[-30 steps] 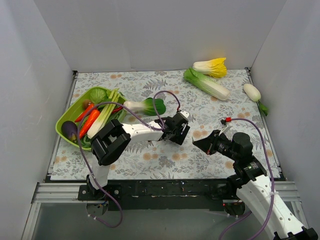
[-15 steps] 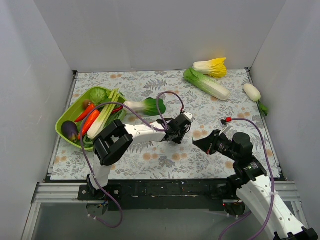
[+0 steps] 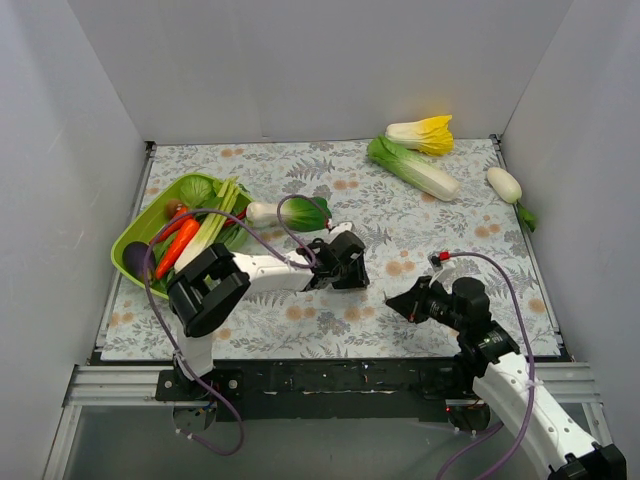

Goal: Unlock with the key

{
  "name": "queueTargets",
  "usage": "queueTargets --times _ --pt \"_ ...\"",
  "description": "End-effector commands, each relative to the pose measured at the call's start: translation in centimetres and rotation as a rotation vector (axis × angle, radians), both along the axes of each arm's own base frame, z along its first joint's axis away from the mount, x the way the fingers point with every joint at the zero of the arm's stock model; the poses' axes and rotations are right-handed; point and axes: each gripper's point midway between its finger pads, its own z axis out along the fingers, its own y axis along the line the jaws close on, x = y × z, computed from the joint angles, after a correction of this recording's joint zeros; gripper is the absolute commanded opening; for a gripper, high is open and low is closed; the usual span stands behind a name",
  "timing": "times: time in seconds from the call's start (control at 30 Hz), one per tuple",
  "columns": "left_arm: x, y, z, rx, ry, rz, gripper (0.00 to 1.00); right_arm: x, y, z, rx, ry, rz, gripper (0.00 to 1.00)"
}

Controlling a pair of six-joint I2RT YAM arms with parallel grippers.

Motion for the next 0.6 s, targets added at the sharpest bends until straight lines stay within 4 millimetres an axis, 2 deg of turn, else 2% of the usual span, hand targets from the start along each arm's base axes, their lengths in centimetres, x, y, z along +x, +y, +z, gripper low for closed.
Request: queueTargets --times 0.0,0.17,0.2,0.3,0.57 --pt "-0.7 -1.8 5.9 -0.335 0.093 0.167 0.0 0.6 0.4 -0.2 0.014 -0.052 -0.001 0.01" --pt "-1.4 -1.8 9.2 -0.572 0.164 0.277 0.0 0.4 1.6 -0.9 0.048 -0.05 0.013 0.01" --pt "-1.7 -1.4 8.8 -0.577 0.177 0.292 0.0 0.2 1.8 -1.6 0.04 -0.025 0.015 0.01" --pt "-1.7 -1.3 9.2 -0.626 0.205 0.33 0.0 -0.1 2.7 -2.0 0.03 -0.016 0.031 0.01" --pt "-1.7 -0.8 9.5 -0.654 0.203 0.363 0.0 0.7 4.0 -0.5 0.082 -0.027 0.003 0.01"
